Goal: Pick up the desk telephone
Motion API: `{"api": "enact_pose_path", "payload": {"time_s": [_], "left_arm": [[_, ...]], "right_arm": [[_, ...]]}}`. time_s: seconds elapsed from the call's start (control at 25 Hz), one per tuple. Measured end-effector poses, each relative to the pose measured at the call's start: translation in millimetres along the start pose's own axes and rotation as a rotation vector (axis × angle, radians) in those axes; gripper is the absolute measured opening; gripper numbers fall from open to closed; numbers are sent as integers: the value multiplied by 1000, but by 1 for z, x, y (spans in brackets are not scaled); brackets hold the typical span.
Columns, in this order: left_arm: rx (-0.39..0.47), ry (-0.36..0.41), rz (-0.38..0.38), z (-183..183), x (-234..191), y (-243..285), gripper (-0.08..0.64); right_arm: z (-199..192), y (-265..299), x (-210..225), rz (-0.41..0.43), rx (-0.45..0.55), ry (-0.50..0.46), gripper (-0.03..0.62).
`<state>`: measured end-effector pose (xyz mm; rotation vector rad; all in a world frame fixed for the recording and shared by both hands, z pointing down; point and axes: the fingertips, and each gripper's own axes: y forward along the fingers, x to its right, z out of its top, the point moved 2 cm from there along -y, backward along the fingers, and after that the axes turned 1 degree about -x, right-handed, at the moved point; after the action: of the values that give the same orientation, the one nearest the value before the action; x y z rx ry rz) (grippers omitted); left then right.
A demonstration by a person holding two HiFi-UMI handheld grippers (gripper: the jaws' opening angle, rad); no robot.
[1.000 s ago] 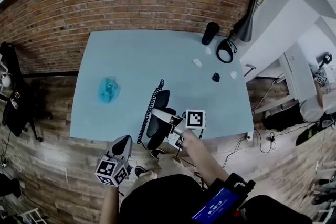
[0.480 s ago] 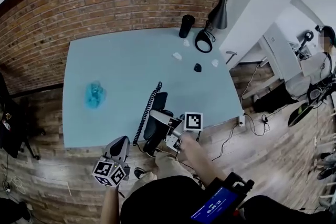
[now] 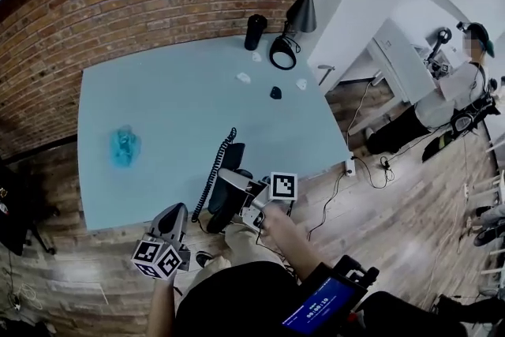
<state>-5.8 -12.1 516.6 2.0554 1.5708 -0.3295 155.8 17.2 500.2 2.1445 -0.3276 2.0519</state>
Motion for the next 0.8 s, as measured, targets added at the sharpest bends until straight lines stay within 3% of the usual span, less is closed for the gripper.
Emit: {"api": "enact_pose_path", "payload": {"time_s": [0.2, 0.8], "left_arm": [[-18, -5, -1, -8, -3, -1, 9], [-36, -6, -20, -12, -4, 9, 9]], "right_arm": [[-2, -8, 0, 5, 24, 33, 276], [14, -4, -5, 25, 50, -21, 276]]}}
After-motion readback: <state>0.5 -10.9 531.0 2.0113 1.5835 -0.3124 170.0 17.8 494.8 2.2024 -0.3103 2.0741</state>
